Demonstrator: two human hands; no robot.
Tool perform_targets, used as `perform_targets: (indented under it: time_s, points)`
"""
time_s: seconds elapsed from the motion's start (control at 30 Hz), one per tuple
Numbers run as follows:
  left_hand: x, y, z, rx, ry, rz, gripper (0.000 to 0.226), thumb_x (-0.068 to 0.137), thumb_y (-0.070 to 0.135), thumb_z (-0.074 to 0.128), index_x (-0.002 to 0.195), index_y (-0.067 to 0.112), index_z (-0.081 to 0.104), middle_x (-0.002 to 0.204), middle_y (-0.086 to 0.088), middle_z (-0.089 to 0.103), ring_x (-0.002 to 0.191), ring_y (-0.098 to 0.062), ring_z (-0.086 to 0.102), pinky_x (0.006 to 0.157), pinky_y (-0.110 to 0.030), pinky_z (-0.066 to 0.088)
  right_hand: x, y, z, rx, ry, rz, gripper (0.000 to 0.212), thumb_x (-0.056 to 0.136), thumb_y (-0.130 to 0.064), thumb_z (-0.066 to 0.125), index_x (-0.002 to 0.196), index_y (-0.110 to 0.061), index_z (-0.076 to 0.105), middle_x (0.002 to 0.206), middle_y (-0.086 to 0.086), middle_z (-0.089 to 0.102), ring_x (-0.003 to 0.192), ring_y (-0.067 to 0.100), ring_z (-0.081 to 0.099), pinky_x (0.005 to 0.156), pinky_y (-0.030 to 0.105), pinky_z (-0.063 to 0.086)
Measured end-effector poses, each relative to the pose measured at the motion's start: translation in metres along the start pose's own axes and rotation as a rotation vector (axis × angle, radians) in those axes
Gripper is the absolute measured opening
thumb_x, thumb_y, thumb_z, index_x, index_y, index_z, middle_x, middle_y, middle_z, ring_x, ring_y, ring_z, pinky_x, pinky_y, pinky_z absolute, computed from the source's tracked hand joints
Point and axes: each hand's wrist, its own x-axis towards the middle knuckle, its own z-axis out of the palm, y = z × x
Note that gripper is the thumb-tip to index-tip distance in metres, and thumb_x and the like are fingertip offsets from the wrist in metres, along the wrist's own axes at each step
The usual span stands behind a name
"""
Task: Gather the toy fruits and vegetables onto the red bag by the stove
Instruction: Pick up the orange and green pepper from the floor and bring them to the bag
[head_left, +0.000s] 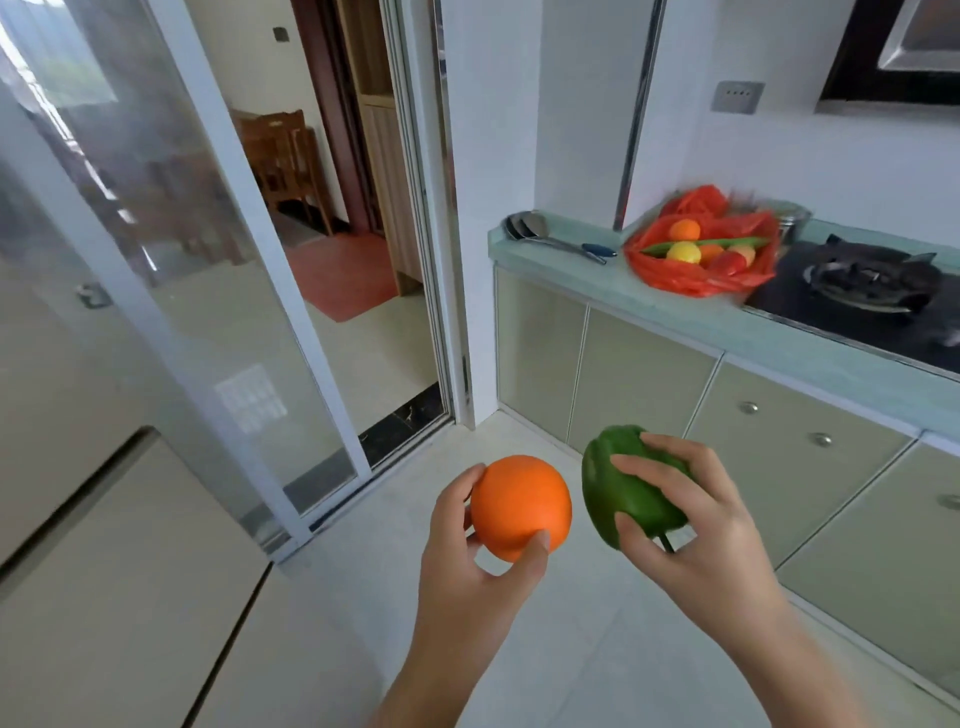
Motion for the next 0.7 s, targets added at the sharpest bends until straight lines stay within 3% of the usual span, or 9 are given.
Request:
perform_targets:
  time_s: [0.1,0.27,0.43,0.53,0.63,0.7]
  points:
    - [0.055,-0.014,-0.002,-0.010,-0.033,-0.013,0.067,0.055,0.046,0.079,0.112,0.044,0.044,0.125,0.019,0.044,0.103,-0.014,0.055,0.075,-0.019,0.052,0.032,0.017,0.024,-0.038,0.041,0.046,0.039,0.068,-0.037,0.054,0.107,-0.037,0.056,0.116,-0.008,0.047,0.103,0.025,0.052,0.080,0.030,0.045]
    - [0.154,-0.025,-0.012,-0.055,-0.099,-0.005,0.065,0.055,0.045,0.077,0.112,0.043,0.044,0.124,0.011,0.046,0.100,-0.011,0.057,0.071,-0.015,0.053,0.097,0.033,0.070,-0.127,0.060,0.107,0.039,0.069,-0.040,0.054,0.107,-0.035,0.058,0.116,-0.005,0.049,0.103,0.025,0.052,0.078,0.028,0.044]
    - [0.255,-0.030,-0.011,-0.089,-0.177,0.057,0.055,0.069,0.019,0.077,0.106,0.045,0.045,0.117,0.015,0.048,0.097,-0.004,0.056,0.068,-0.009,0.050,0.170,0.040,0.104,-0.218,0.115,0.117,0.039,0.068,-0.037,0.056,0.107,-0.032,0.059,0.116,0.001,0.053,0.102,0.025,0.053,0.076,0.029,0.045]
    - [0.300,-0.034,0.011,-0.095,-0.225,0.073,0.057,0.071,0.016,0.076,0.108,0.043,0.043,0.116,0.012,0.047,0.095,-0.002,0.055,0.066,-0.008,0.048,0.196,0.058,0.112,-0.263,0.138,0.154,0.038,0.068,-0.038,0.056,0.106,-0.035,0.058,0.117,-0.003,0.051,0.101,0.023,0.052,0.075,0.026,0.044]
    - [0.322,-0.039,0.041,-0.082,-0.281,0.075,0.061,0.069,0.020,0.079,0.112,0.042,0.042,0.121,0.009,0.046,0.099,-0.005,0.055,0.073,-0.012,0.045,0.205,0.084,0.105,-0.308,0.177,0.229,0.038,0.068,-0.039,0.055,0.107,-0.035,0.057,0.116,-0.007,0.049,0.102,0.024,0.052,0.076,0.027,0.045]
    - [0.337,-0.042,0.066,-0.007,-0.327,0.188,0.063,0.064,0.036,0.079,0.113,0.045,0.040,0.121,0.026,0.043,0.106,-0.006,0.053,0.079,-0.016,0.044,0.212,0.107,0.095,-0.330,0.216,0.285,0.039,0.068,-0.039,0.055,0.107,-0.035,0.058,0.115,-0.007,0.049,0.101,0.025,0.053,0.077,0.027,0.043]
